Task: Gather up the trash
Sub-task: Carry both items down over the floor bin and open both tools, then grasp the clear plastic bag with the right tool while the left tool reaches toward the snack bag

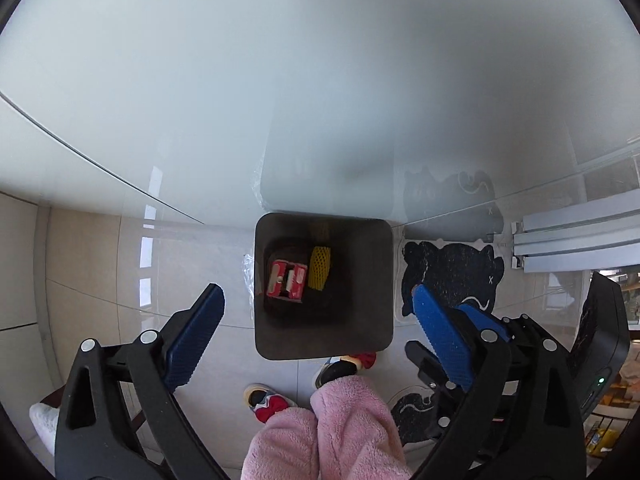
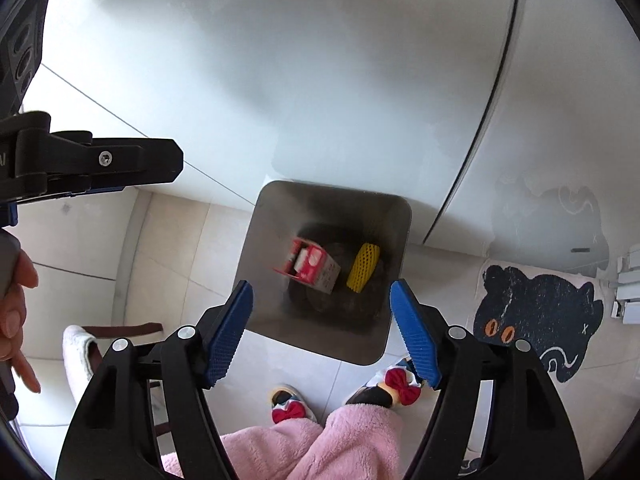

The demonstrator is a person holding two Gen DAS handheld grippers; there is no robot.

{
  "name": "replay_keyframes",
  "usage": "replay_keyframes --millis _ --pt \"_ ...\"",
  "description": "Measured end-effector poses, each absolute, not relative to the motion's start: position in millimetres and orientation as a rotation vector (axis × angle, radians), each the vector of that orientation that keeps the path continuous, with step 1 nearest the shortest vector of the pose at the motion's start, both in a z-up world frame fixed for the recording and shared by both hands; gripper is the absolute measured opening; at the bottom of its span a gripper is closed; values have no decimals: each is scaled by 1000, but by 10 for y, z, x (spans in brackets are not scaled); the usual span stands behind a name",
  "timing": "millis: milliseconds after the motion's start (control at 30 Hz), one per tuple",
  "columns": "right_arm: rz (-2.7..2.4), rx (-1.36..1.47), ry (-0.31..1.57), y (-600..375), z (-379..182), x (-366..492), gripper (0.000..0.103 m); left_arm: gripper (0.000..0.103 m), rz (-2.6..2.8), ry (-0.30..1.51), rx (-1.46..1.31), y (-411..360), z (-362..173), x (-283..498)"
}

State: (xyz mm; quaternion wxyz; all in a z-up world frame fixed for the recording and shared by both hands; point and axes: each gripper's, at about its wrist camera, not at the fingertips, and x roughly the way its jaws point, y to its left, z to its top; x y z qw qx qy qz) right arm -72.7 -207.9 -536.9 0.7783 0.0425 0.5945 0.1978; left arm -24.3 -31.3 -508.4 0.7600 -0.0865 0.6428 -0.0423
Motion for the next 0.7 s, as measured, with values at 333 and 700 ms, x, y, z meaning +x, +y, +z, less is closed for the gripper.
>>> replay_keyframes --millis 333,700 --pt "394 86 986 -2512 -3250 -928 85 95 -100 1168 -175 -173 -3276 -553" --pt "378 -13 716 -2841 -2032 -325 89 95 -144 943 -226 -194 -1894 -235"
